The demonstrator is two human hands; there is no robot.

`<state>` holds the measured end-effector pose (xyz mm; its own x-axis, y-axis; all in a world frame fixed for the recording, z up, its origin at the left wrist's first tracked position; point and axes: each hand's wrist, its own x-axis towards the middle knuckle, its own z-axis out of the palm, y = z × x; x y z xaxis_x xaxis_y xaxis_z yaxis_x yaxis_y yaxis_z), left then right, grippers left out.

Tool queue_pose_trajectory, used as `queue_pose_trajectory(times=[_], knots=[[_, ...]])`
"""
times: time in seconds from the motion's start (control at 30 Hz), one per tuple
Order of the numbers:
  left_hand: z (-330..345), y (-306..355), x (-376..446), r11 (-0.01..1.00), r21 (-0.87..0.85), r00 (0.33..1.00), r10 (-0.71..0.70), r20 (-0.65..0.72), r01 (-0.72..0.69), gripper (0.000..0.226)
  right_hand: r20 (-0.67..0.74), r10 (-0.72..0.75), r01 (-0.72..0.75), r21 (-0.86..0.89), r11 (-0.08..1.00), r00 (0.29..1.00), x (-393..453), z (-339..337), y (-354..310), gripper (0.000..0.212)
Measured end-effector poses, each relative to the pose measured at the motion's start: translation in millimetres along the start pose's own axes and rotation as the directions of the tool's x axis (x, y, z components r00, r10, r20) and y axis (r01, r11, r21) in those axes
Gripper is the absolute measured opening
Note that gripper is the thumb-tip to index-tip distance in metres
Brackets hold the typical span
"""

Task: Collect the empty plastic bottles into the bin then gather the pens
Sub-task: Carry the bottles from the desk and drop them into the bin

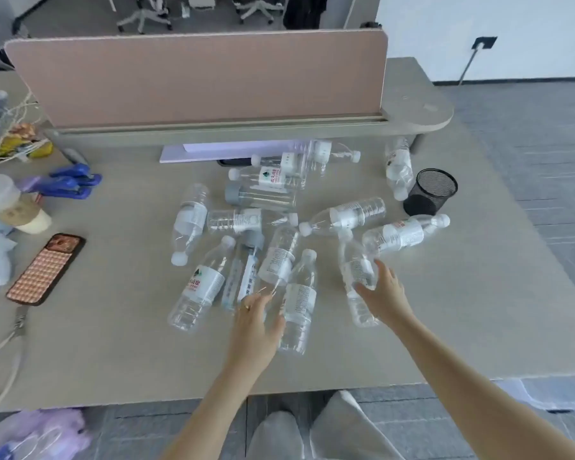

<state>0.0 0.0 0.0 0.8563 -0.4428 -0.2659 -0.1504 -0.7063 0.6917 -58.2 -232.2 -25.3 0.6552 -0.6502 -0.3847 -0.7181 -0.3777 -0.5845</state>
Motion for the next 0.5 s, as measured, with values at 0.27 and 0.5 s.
queue_pose_trajectory(times=[0.27, 0.5], knots=[[24, 8, -2, 0.991, 0.0, 0.99, -0.136, -0.042, 0.136, 0.044, -0.017, 0.064, -0.065, -0.125, 0.99, 0.998, 23, 13, 4, 0.097], [28, 7, -7, 0.992, 0.056, 0.992, -0.108, -0.067, 0.112, 0.046, 0.046, 0.135, -0.137, 0.027, 0.99, 0.99, 21, 20, 17, 0.076]])
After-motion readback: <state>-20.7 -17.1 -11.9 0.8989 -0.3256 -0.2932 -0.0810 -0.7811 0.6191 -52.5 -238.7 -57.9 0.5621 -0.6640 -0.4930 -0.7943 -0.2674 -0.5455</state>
